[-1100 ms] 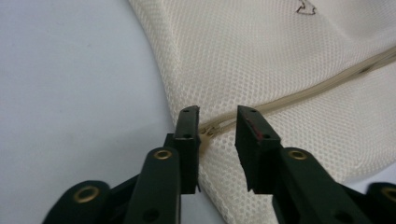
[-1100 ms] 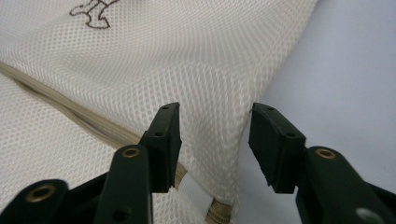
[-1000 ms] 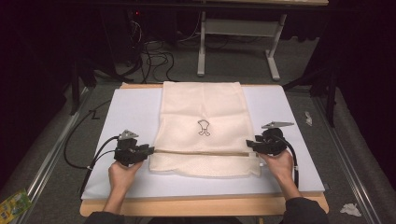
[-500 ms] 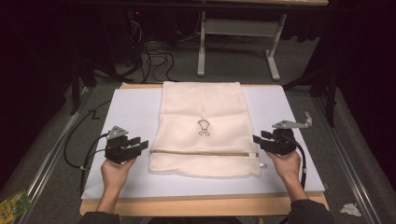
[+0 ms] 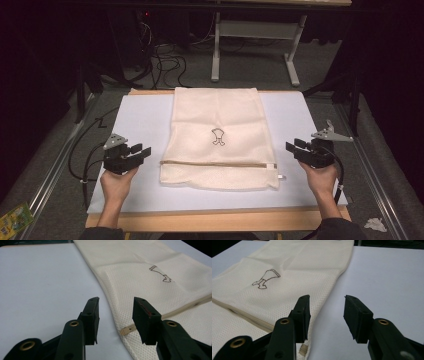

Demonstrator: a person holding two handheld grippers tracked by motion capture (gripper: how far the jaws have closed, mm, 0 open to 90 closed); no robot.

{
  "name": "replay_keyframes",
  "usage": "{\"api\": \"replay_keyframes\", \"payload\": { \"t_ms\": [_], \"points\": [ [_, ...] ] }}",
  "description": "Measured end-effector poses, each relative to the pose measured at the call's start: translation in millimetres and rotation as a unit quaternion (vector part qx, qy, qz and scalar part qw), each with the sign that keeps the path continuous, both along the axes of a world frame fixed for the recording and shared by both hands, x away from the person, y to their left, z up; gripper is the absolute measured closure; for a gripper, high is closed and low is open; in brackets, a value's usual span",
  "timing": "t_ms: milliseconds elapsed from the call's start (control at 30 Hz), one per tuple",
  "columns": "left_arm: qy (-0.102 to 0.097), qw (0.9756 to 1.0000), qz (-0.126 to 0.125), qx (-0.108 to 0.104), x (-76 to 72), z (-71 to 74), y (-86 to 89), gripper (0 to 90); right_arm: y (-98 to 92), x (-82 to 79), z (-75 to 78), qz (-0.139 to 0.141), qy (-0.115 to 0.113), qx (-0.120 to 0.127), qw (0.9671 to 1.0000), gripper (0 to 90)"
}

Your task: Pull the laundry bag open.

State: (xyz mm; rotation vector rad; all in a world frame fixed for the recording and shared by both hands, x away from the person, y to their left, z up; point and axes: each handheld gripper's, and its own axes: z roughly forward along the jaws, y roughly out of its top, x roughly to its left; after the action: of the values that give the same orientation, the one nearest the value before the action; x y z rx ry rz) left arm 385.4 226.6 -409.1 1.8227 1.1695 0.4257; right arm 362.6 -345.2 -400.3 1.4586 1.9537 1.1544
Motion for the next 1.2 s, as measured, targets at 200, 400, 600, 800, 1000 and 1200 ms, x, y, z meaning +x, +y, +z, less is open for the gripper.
{"api": "replay_keyframes", "payload": {
  "t_ms": [200,400,600,800,1000,1200],
  "points": [
    [-0.007,0.9998,0.017,-0.007,-1.1,1.3,11.2,57.0,-11.9,-4.3,-1.3,-0.015,-0.003,0.010,0.9998,57.3],
    [-0.014,0.9994,0.029,-0.010,-0.6,-0.1,17.3,57.1,-20.9,-6.4,-5.7,-0.026,-0.005,0.017,0.9995,57.4],
    [-0.017,0.9989,0.042,-0.012,1.8,-3.4,21.6,57.0,-30.4,-6.7,-14.2,-0.041,0.000,0.025,0.9988,57.6],
    [-0.022,0.9983,0.052,-0.012,4.6,-7.1,23.9,56.8,-40.0,-6.2,-23.8,-0.058,0.001,0.035,0.9977,58.3],
    [-0.015,0.9981,0.058,-0.015,9.2,-16.9,27.0,55.8,-45.1,-5.1,-31.9,-0.071,0.009,0.037,0.9967,58.7],
    [-0.012,0.9978,0.063,-0.016,14.3,-25.4,28.1,55.6,-50.3,-3.7,-40.0,-0.080,0.013,0.035,0.9961,60.6]
  ]
}}
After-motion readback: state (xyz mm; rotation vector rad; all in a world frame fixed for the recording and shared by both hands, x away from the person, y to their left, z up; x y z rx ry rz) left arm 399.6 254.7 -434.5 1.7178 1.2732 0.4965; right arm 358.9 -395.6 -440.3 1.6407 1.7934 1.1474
